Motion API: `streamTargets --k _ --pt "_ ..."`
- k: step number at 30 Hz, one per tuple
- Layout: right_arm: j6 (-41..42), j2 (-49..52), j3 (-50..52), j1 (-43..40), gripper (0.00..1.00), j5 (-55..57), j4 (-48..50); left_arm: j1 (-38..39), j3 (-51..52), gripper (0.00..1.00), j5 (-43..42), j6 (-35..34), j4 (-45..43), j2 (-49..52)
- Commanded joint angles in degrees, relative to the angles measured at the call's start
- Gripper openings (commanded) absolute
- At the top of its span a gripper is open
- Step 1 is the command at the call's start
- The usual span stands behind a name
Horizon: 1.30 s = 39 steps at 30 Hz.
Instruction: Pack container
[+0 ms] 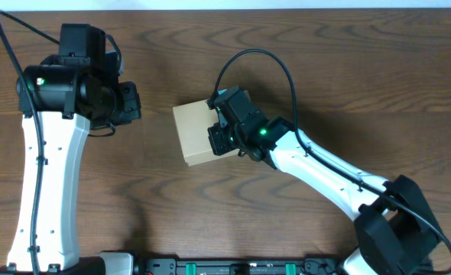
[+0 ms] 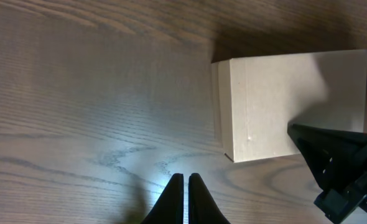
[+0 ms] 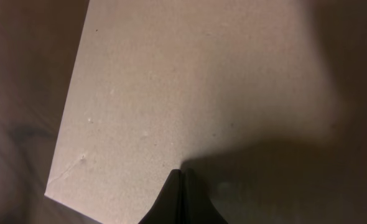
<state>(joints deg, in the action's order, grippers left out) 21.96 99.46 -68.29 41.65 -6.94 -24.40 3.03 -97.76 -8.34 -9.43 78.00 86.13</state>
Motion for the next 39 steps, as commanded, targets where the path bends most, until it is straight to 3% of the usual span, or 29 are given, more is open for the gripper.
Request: streamTargets --k 1,8,11,14,16,17,19,20,28,31,36,39 --pt "0.7 3.0 1.3 0.0 0.02 7.7 -0.2 0.0 -0.7 0.06 1.0 -1.1 0.2 -0.7" --pt "0.7 2.7 1.2 0.0 0.01 8.8 2.1 0.0 -0.7 0.07 1.0 -1.1 0.2 -0.7" --pt "0.7 0.8 1.2 0.0 0.01 7.5 0.9 0.0 -0.7 0.47 1.0 -1.1 0.2 -0.8" --pt "-0.1 -2.6 1.2 0.0 0.06 7.5 -0.3 0.0 -0.7 0.68 1.0 -1.1 0.2 -0.8" --pt "-1.6 -5.0 1.2 0.0 0.19 7.6 -0.2 0.0 -0.7 0.84 1.0 -1.1 0.1 -0.8" --pt "-2.4 -6.3 1.2 0.0 0.31 7.6 -0.2 0.0 -0.7 0.98 1.0 -1.1 0.1 -0.8" --pt "-3.2 -9.0 1.2 0.0 0.73 7.6 -0.5 0.0 -0.7 0.96 1.0 -1.1 0.2 -0.8" --pt "-3.5 -10.3 1.2 0.0 0.99 7.6 -0.7 0.0 -0.7 0.96 1.0 -1.1 0.2 -0.8" --pt "-4.3 -20.4 1.2 -0.2 0.99 12.1 -3.4 0.0 -1.2 0.95 0.2 -1.2 3.0 -1.1" --pt "-10.5 -24.9 1.2 -1.3 0.99 11.4 -6.0 -0.1 -1.3 0.95 -3.7 1.2 2.5 -3.8" --pt "-20.0 -37.1 2.2 -2.0 0.99 11.5 -16.5 -3.9 0.5 0.95 -2.4 6.6 1.0 -18.3" --pt "-21.2 -48.7 8.9 -2.3 0.99 11.4 -17.6 -9.4 10.2 0.95 -4.0 8.9 0.6 -31.6"
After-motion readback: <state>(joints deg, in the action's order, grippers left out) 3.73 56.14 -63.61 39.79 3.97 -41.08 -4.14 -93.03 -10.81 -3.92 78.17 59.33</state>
